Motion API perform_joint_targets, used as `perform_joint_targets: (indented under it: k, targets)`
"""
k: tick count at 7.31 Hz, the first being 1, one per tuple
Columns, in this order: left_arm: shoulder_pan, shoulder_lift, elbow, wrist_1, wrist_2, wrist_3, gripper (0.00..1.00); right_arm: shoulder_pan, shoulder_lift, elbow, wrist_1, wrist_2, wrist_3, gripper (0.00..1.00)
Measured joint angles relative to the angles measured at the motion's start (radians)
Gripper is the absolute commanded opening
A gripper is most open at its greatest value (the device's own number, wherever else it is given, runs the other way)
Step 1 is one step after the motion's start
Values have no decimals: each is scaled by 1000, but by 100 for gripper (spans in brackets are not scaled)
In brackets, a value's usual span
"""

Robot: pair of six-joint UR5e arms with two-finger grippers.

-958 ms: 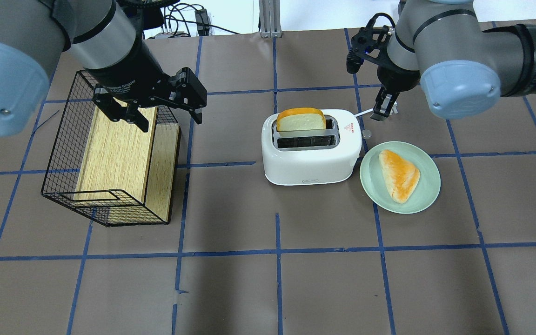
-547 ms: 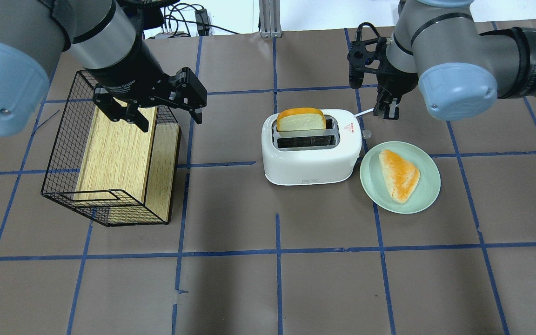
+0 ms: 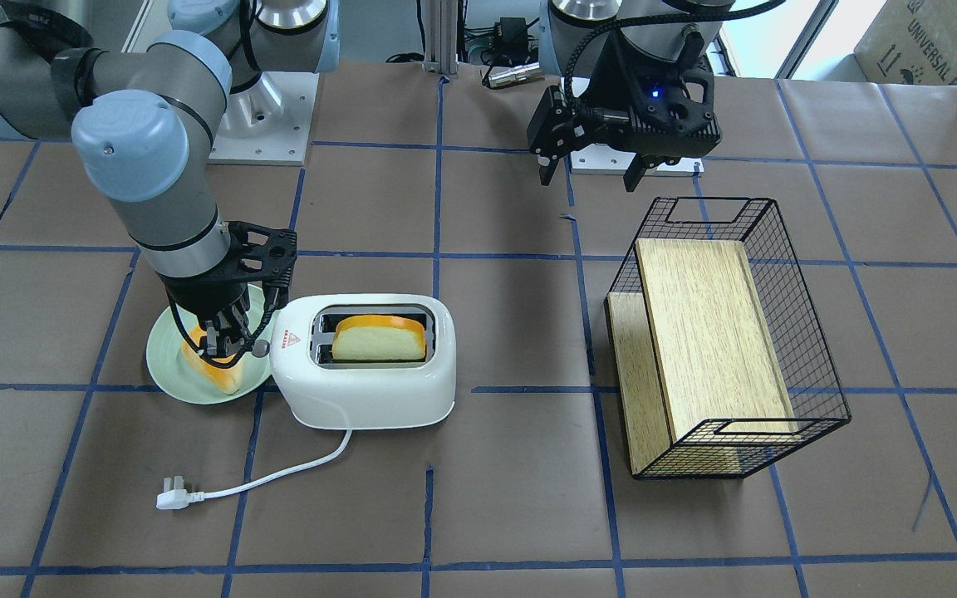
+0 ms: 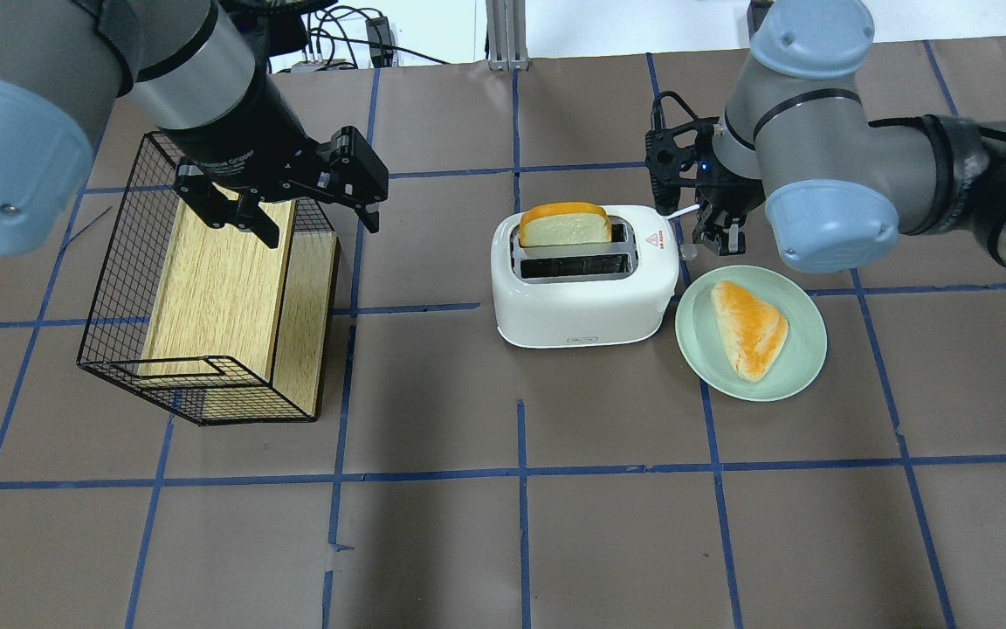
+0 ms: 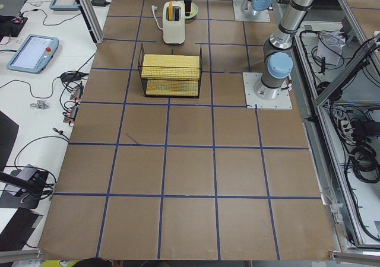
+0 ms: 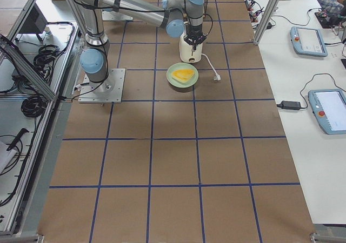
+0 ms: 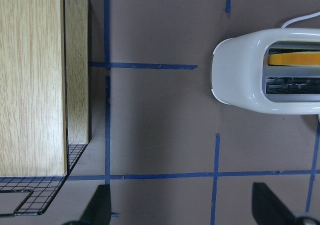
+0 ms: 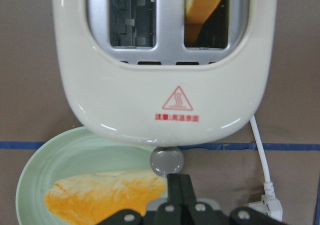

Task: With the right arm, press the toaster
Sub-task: 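Lower the right gripper onto the toaster lever and press it down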

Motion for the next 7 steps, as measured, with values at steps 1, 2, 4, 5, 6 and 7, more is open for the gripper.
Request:
perform_joint_targets:
  k: [1,2,4,5,6,7]
  targets:
    - [0,0,0,0,0,0,100,0,4,6,-10,1,-5,8]
    - [0,0,0,0,0,0,100,0,6,10,-13,2,-4,8]
    - [0,0,0,0,0,0,100,1,10,13,-14,0,1,8]
    - [0,0,0,0,0,0,100,1,12,15,-15,0,3,8]
    - [0,0,0,0,0,0,100,1,16,16,-15,1,5,7]
    - [0,0,0,0,0,0,100,1,23,19,-17,3,9,7]
